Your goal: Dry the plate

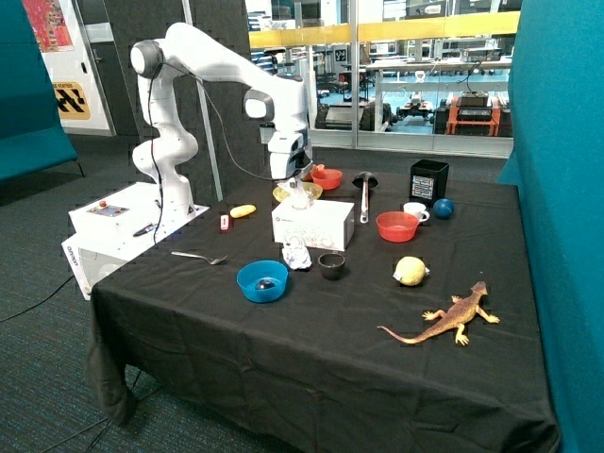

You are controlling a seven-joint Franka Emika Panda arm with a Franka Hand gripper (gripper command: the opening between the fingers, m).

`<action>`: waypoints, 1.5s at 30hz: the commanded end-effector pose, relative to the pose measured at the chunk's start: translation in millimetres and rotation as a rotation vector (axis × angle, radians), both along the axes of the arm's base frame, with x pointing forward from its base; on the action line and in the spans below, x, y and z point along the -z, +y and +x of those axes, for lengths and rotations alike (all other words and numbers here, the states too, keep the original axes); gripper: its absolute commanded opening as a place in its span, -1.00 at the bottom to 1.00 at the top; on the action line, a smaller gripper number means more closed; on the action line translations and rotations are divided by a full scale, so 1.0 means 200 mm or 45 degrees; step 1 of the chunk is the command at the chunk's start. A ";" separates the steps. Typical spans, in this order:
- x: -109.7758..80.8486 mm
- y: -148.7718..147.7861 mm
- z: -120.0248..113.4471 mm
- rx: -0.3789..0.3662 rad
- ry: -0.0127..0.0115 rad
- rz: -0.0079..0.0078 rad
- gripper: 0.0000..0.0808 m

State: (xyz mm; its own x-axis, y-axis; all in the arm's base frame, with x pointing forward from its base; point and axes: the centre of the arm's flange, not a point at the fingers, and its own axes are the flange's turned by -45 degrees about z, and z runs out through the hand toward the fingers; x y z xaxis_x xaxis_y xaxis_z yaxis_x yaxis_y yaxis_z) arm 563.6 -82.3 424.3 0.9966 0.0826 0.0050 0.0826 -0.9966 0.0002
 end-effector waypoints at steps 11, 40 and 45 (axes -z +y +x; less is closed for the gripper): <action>-0.23 0.04 -0.04 -0.055 0.0063 -0.0004 -1.00; -0.22 0.74 -0.24 -0.555 0.0062 -0.0017 -1.00; -0.20 0.83 -0.32 -0.650 0.0061 -0.0019 -1.00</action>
